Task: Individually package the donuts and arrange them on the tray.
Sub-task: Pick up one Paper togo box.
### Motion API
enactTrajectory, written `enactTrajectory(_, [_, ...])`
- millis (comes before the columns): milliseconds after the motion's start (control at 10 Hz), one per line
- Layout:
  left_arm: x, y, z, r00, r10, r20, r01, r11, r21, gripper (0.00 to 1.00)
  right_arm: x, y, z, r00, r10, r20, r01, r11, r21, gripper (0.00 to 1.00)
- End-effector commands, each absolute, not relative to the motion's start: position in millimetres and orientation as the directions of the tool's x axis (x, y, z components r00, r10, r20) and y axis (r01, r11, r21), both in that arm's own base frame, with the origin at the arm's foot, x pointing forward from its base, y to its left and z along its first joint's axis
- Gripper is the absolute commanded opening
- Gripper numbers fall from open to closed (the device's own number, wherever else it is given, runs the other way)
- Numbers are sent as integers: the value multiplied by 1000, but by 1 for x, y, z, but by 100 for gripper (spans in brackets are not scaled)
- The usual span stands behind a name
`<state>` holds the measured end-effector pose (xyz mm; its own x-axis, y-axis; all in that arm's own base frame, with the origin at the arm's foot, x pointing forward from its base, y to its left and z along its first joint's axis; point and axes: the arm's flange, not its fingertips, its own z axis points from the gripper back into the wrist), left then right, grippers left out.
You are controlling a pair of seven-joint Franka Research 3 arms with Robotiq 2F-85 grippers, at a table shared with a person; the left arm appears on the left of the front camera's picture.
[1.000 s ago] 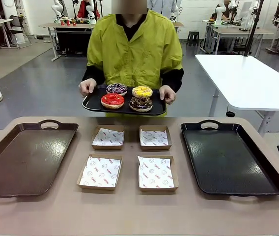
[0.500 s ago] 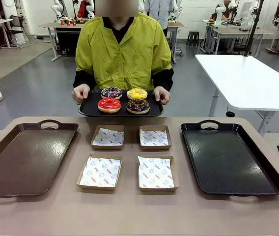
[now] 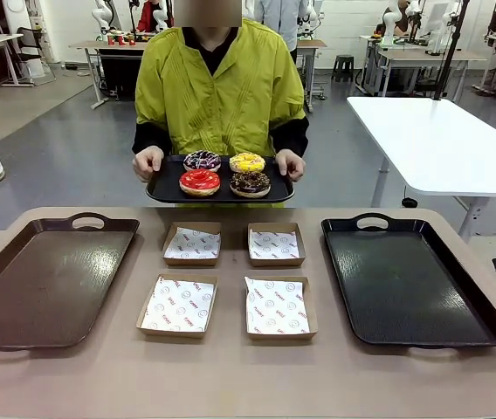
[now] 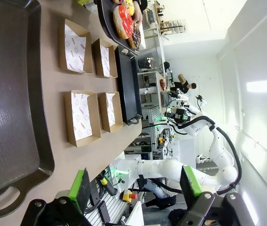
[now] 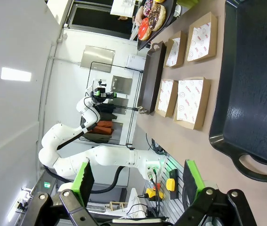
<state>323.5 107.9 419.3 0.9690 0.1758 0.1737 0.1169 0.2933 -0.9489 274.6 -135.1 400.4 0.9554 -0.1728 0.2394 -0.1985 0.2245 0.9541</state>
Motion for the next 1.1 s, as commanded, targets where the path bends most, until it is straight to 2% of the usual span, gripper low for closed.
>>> enactTrajectory(0, [325, 108, 420, 965, 188, 181, 122, 289, -949, 100, 274, -136, 400, 954, -175, 241, -203, 213, 956, 100])
enactTrajectory(300, [324, 108, 419, 969, 176, 174, 117, 293, -949, 100, 274, -136, 400, 954, -175, 241, -203, 213, 956, 100])
enactTrajectory(400, [335, 100, 435, 966, 188, 180, 109, 338, -935, 100, 274, -136, 400, 954, -175, 241, -203, 213, 956, 100])
enactTrajectory(600, [369, 69, 478, 969, 160, 189, 81, 517, -852, 100, 274, -136, 400, 954, -175, 241, -203, 213, 956, 100])
enactTrajectory(800, [416, 21, 513, 983, 116, 143, 30, 665, -746, 100, 274, -136, 400, 954, -175, 241, -203, 213, 956, 100])
enactTrajectory(1000, [452, -31, 521, 987, 105, 121, -8, 788, -615, 100, 274, -136, 400, 954, -175, 241, -203, 213, 956, 100])
